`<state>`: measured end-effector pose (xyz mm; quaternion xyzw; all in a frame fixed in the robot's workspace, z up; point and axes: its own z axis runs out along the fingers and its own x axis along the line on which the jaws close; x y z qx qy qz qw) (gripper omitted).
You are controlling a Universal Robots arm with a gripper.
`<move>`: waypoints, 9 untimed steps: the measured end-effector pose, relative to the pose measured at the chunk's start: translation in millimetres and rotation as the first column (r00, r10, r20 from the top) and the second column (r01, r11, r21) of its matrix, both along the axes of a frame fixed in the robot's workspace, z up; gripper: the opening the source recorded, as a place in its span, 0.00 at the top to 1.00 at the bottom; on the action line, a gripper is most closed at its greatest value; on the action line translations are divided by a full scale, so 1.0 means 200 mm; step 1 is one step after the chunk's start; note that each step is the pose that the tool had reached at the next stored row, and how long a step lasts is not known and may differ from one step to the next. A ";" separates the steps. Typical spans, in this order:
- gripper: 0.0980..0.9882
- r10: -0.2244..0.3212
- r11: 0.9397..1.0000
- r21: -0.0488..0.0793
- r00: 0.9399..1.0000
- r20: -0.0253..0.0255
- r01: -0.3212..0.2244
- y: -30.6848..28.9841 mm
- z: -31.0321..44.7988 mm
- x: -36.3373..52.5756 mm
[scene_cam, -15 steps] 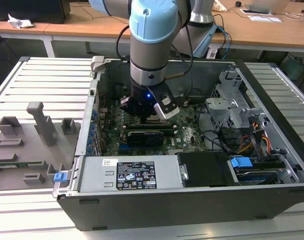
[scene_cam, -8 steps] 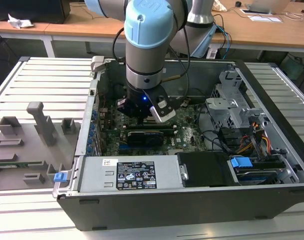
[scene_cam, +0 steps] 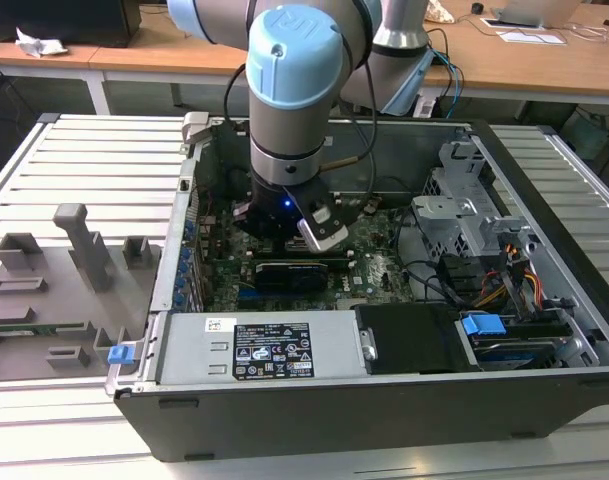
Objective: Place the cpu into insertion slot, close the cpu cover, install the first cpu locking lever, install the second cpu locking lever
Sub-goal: 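Install the second cpu locking lever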
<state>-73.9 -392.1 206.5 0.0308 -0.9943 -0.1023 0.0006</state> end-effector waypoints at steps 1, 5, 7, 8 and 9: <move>0.99 0.000 1.000 0.000 1.000 0.000 0.000 0.000 -0.005 -0.001; 0.99 0.000 1.000 0.001 1.000 0.000 0.000 0.002 -0.017 -0.001; 0.99 0.000 1.000 0.003 1.000 0.000 0.000 0.003 -0.020 -0.001; 0.99 0.000 1.000 0.005 1.000 0.000 0.000 0.005 -0.021 -0.001; 0.99 0.000 1.000 0.006 1.000 0.000 0.000 0.008 -0.022 -0.001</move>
